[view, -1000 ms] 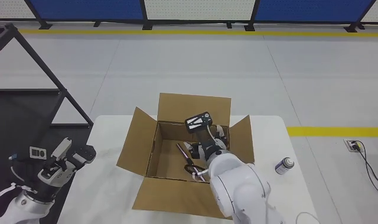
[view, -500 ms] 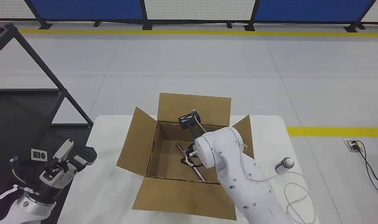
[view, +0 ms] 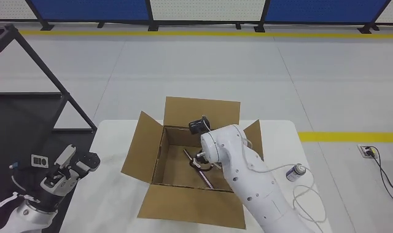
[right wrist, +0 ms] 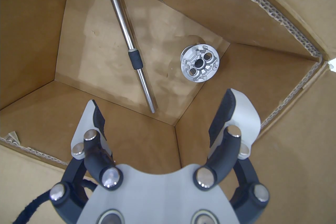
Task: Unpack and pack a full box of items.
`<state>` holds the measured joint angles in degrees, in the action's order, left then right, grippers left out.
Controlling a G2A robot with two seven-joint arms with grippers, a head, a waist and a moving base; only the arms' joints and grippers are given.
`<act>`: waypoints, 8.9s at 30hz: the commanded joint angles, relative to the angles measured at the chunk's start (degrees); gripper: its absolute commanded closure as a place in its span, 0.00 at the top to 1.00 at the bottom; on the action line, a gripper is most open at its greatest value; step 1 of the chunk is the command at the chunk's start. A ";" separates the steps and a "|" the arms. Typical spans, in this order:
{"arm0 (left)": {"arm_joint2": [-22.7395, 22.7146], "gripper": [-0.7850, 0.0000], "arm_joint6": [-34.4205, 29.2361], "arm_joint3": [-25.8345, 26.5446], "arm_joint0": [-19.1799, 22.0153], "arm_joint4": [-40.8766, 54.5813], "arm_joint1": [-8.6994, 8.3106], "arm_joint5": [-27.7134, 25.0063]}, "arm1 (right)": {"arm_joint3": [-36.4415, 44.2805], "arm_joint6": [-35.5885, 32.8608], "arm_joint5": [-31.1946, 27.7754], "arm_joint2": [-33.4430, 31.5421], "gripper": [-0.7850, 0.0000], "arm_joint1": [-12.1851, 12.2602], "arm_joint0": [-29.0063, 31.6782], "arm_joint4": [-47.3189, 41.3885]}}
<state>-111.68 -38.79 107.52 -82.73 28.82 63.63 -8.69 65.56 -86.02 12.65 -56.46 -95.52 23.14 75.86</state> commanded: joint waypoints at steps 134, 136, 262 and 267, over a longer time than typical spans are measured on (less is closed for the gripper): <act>0.00 1.00 0.00 0.00 0.00 0.00 0.00 0.00 | -31.63 19.17 -22.27 4.28 1.00 -3.44 -8.47 -1.58; 0.00 1.00 0.00 0.00 0.00 0.00 0.00 0.00 | -32.44 19.48 -24.24 4.29 1.00 -3.64 -8.84 -2.64; 0.00 1.00 0.00 0.00 0.00 0.00 0.00 0.00 | 64.65 17.33 -41.19 -29.78 0.00 9.22 40.51 -17.17; 0.00 1.00 0.00 0.00 0.00 0.00 0.00 0.00 | 69.09 21.96 -41.74 -41.20 0.00 10.33 46.91 -21.70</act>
<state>-111.67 -38.79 107.52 -82.73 28.82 63.63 -8.69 135.04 -65.22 -28.82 -94.92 -85.38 69.22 54.93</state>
